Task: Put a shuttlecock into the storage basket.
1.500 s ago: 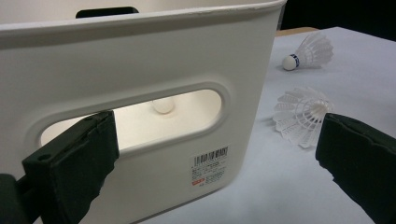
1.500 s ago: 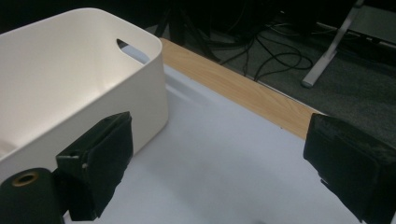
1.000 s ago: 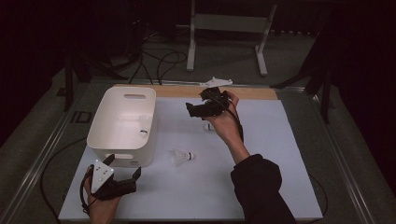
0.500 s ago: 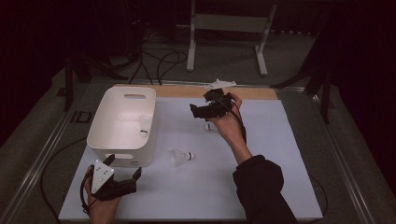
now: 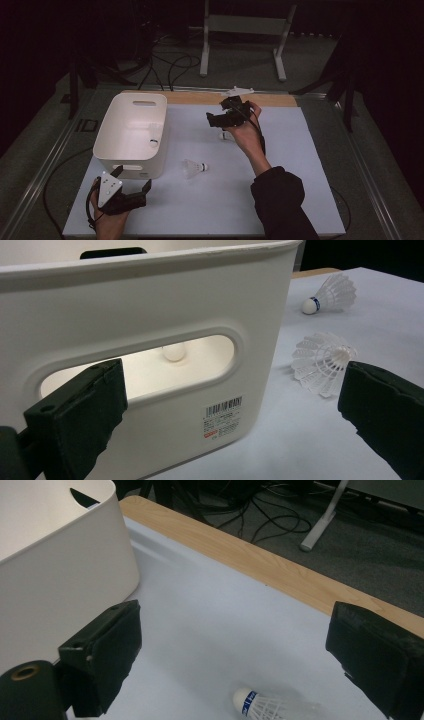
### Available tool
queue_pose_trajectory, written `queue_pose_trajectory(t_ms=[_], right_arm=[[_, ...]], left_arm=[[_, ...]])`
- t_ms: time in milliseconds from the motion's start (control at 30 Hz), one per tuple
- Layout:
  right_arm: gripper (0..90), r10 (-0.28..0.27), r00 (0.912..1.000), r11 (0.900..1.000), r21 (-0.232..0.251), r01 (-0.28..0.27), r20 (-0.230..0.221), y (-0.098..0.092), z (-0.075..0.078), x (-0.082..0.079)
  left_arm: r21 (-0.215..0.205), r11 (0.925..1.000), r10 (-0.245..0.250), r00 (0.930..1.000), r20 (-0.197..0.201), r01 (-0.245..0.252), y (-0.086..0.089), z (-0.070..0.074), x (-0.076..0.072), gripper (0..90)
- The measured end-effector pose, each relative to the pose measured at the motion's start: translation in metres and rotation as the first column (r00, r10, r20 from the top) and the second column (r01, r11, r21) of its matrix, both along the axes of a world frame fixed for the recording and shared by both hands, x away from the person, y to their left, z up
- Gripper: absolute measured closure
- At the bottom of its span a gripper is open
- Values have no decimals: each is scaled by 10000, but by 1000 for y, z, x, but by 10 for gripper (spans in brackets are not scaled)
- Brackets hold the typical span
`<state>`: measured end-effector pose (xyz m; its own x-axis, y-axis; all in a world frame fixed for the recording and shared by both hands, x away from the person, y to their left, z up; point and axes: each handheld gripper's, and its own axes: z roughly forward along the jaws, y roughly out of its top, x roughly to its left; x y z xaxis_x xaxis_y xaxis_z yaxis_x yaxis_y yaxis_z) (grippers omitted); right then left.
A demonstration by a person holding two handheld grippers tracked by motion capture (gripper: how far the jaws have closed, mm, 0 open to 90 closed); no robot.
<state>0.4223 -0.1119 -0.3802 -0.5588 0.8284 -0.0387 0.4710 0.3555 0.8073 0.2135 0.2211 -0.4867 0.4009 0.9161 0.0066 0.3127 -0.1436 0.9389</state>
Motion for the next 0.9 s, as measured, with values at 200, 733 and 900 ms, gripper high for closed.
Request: queue_pose_trajectory(t_ms=[200,733,900], right_arm=[[76,-44,9999,10000,-8,44,-101,-2,-4,3],[79,-480,9967,9987,-201,468,-653,-16,-22,10],[80,-613,9950,9980,-221,597,-790,-19,-27,12]], left_arm=[[22,10000,-6,10000,-19,6,0,0,0,0],[1,10000,9,10000,11,-9,0,0,0,0],[1,10000,1,10000,17,-1,0,0,0,0]])
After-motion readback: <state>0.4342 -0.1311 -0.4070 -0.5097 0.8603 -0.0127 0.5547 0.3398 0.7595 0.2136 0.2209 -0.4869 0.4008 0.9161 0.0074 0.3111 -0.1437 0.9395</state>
